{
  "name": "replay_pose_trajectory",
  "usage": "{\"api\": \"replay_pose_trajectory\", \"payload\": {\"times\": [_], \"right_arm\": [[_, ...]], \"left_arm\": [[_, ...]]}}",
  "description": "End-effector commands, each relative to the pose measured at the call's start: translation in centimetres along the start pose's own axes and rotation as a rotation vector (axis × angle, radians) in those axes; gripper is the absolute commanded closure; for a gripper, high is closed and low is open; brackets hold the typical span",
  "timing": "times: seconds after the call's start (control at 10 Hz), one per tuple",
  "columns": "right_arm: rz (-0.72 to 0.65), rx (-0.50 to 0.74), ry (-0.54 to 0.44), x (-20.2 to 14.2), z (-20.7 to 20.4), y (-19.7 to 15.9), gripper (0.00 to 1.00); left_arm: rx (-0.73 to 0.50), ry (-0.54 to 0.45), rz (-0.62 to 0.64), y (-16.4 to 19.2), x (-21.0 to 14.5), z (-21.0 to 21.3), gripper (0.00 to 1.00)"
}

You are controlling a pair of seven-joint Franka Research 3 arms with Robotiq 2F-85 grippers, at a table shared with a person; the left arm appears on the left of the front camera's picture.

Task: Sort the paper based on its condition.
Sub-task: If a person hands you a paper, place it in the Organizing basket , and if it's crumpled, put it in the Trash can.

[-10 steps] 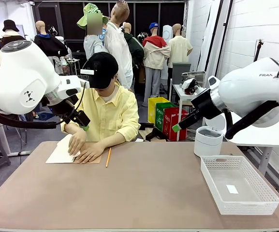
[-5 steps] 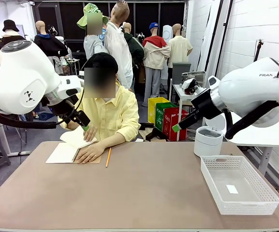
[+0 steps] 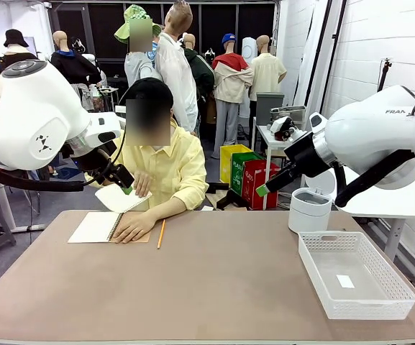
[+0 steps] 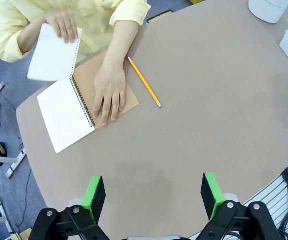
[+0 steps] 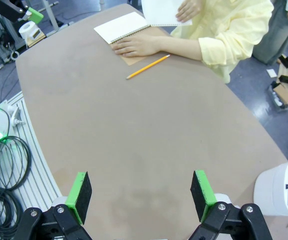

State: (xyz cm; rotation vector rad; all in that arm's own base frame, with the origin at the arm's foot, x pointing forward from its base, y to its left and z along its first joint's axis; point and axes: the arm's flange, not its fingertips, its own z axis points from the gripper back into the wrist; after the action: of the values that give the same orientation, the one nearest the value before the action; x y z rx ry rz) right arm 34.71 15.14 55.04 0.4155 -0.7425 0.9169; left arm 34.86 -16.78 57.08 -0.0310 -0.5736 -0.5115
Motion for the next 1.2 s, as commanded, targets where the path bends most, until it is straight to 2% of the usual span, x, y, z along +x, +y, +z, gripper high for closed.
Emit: {"api": "replay_pose_trajectory", "payload": {"times": [0.0, 1.1], "right_arm": [[-0.010, 0.010, 0.003, 0.02, -0.10, 0.09, 0.00], [-0.010, 0.010, 0.003, 0.02, -0.10, 0.09, 0.00]], "left_arm": [[0.001, -0.002, -0.008, 0.01, 0.05, 0.09, 0.00], [0.001, -0.002, -0.008, 0.01, 0.05, 0.09, 0.00]]}}
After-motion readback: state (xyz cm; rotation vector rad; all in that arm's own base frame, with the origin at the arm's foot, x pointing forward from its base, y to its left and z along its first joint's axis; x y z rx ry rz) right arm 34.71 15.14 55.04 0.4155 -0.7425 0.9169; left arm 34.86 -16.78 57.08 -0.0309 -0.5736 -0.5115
